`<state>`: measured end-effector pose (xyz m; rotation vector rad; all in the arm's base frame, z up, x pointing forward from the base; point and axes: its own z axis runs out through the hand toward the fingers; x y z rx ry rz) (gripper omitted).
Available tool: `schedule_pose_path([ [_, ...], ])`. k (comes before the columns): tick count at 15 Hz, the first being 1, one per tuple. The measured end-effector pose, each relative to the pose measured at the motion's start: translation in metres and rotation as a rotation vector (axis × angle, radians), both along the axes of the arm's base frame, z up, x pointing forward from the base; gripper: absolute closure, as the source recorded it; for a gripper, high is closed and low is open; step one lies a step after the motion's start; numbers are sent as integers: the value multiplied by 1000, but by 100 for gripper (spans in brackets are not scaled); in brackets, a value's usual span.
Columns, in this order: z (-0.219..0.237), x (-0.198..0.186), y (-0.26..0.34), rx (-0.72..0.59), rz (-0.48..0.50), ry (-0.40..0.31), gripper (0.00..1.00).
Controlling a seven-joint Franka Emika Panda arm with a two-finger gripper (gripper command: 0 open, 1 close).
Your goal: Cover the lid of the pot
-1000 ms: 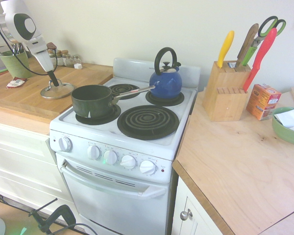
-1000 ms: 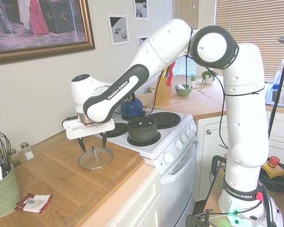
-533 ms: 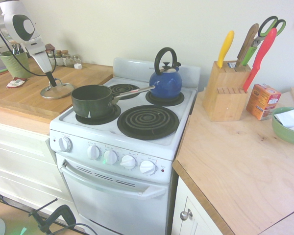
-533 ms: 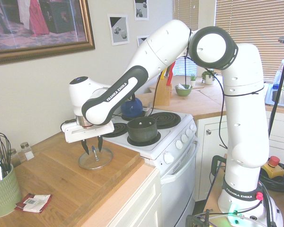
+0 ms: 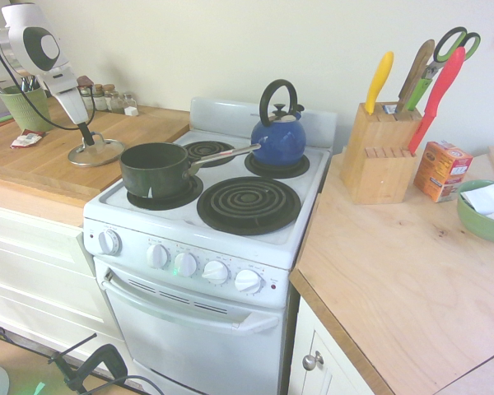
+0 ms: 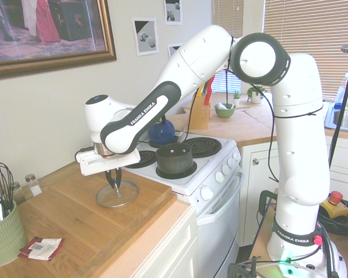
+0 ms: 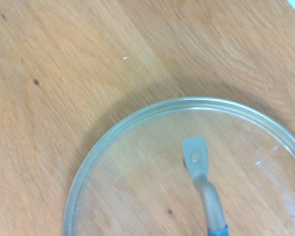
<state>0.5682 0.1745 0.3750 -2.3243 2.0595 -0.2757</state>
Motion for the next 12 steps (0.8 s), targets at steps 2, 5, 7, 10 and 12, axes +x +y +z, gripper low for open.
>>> schedule_pose_path([
  [2, 0, 1, -1, 0, -2, -1, 100],
  [5, 4, 2, -4, 4, -7, -15, 100],
  [7, 23, 2, -10, 18, -14, -45, 100],
  [10, 77, -7, -26, 48, -20, -96, 100],
  [12, 111, -17, -45, 54, -34, -126, 100],
])
